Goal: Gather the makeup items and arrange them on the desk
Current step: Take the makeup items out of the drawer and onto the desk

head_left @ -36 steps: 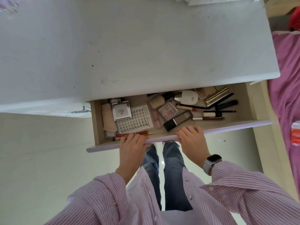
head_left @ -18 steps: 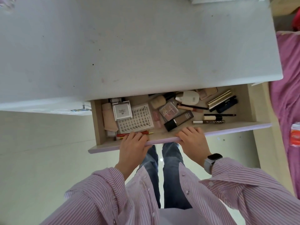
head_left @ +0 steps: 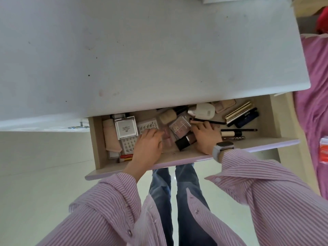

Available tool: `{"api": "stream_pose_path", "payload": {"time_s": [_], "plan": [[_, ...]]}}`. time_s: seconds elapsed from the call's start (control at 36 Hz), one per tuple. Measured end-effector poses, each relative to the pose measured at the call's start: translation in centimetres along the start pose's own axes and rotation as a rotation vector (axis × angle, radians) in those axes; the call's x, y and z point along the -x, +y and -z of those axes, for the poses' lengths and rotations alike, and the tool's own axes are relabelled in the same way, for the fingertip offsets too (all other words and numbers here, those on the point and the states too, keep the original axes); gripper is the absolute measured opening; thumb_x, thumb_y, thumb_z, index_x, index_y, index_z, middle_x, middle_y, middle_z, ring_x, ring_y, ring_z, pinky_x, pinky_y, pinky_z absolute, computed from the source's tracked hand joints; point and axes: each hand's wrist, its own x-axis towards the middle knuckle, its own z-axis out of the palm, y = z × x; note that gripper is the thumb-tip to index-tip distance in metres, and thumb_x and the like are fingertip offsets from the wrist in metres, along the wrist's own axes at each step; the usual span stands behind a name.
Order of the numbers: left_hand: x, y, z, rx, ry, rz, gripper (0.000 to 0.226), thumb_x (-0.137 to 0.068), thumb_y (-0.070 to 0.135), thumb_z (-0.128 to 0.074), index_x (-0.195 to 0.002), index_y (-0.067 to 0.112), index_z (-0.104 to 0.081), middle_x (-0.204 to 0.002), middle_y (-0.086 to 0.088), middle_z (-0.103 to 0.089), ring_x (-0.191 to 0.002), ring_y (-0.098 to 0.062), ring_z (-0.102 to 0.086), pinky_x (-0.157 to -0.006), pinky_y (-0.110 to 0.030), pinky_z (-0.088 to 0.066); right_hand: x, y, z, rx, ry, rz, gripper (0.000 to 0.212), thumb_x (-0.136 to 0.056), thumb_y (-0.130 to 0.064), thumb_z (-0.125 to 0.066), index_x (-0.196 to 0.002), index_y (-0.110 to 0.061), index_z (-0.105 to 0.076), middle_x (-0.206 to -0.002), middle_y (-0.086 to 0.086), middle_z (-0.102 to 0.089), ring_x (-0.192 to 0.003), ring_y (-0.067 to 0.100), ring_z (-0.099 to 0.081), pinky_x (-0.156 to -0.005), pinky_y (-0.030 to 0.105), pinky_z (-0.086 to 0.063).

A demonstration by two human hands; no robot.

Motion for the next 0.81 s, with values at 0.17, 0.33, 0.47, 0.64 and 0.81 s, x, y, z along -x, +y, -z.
{"api": "stream_pose_path", "payload": {"time_s": [0.17,0.33,0.47,0.64,0.81], "plan": [[-1.9,-0.3,-0.6,-0.252,-0.055,-0.286,0.038,-0.057,0.010,-0.082,-0.093,0.016,-0.071,-0.102,-0.005,-0.067,-0.097,-0.030,-0.062,-0.075,-0.042,-0.052,-0.5,0.6,0.0,0.125,0.080,0.172,0.041,-0.093,-0.012,-0.037,-0.134,-0.011,-0.036,-0.139,0.010,-0.041,-0.125,0.030,-0.039,-0.093,0.040,-0.038],[-3.5,0.2,-1.0,-0.492,-0.066,-0.473,0.033,-0.053,0.023,-0.084,-0.083,0.016,-0.073,-0.096,-0.004,-0.068,-0.093,-0.025,-0.063,-0.073,-0.034,-0.051,0.1,3.3,1.0,0.032,-0.020,0.292,0.058,-0.085,-0.026,-0.054,-0.138,-0.016,-0.032,-0.145,0.004,-0.036,-0.125,0.025,-0.041,-0.089,0.038,-0.047],[-4.6,0.4,-1.5,-0.534,-0.056,-0.545,0.037,-0.052,0.022,-0.084,-0.088,0.017,-0.073,-0.089,-0.002,-0.069,-0.081,-0.024,-0.064,-0.068,-0.034,-0.052,2.0,4.6,2.4,-0.130,0.032,0.271,0.046,-0.084,-0.028,-0.055,-0.125,-0.013,-0.041,-0.129,0.007,-0.046,-0.112,0.023,-0.047,-0.079,0.030,-0.041],[-3.1,1.1,-0.3,-0.311,-0.008,-0.412,0.051,-0.050,0.011,-0.085,-0.098,0.016,-0.069,-0.093,-0.003,-0.070,-0.080,-0.021,-0.067,-0.070,-0.033,-0.054,3.7,4.6,3.6,-0.440,0.139,0.243,0.052,-0.082,-0.027,-0.060,-0.130,-0.020,-0.041,-0.119,0.000,-0.052,-0.102,0.016,-0.052,-0.074,0.018,-0.036],[0.8,1.0,4.3,0.115,0.134,-0.090,0.035,-0.094,0.037,-0.041,-0.115,0.015,-0.058,-0.106,-0.003,-0.064,-0.092,-0.020,-0.061,-0.076,-0.028,-0.046,3.9,2.8,6.9,-0.774,0.239,0.308,0.037,-0.076,-0.030,-0.066,-0.108,-0.019,-0.051,-0.098,-0.004,-0.059,-0.086,0.012,-0.059,-0.078,0.034,-0.052]]}}
